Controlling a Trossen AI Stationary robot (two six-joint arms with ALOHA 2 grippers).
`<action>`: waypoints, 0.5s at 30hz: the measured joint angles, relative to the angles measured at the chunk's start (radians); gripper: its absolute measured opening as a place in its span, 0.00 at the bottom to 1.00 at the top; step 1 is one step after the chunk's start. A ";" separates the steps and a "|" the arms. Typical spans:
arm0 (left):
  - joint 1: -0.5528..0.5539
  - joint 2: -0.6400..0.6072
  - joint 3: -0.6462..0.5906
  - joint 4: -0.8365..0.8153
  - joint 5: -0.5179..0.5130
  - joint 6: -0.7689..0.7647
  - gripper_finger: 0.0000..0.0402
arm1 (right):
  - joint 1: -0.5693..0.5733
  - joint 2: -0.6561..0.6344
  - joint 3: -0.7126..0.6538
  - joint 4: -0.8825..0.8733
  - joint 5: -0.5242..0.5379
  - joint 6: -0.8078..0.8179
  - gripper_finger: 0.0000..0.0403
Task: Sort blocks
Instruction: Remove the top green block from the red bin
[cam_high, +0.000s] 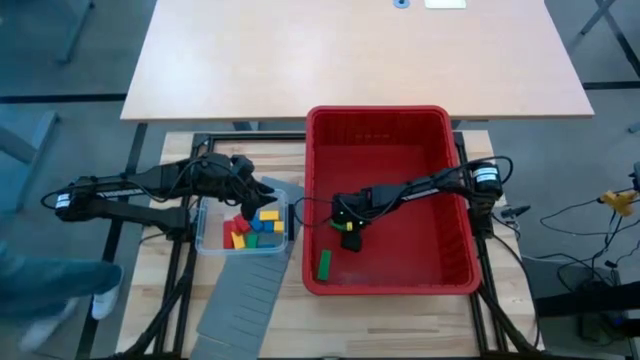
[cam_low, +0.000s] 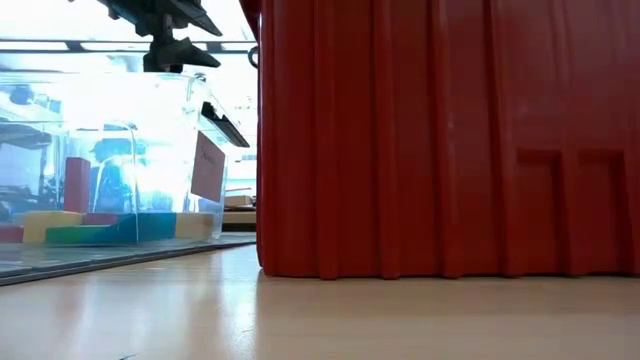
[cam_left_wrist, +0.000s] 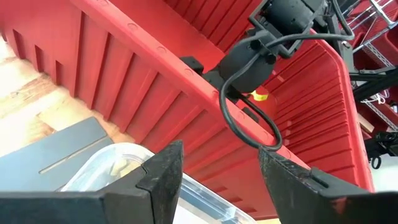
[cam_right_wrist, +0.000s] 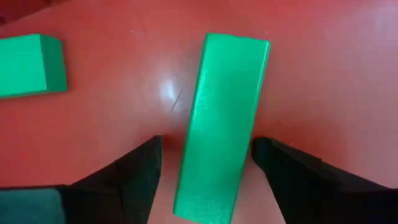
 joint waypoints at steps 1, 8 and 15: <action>0.000 0.000 0.000 0.000 0.000 0.000 0.45 | 0.001 0.006 0.000 -0.004 0.011 -0.001 0.62; 0.000 0.002 0.000 0.000 0.000 0.000 0.43 | -0.001 0.008 0.000 -0.036 0.061 -0.010 0.34; 0.000 0.002 0.000 -0.003 -0.001 0.000 0.45 | -0.006 -0.023 -0.005 -0.102 0.091 -0.009 0.27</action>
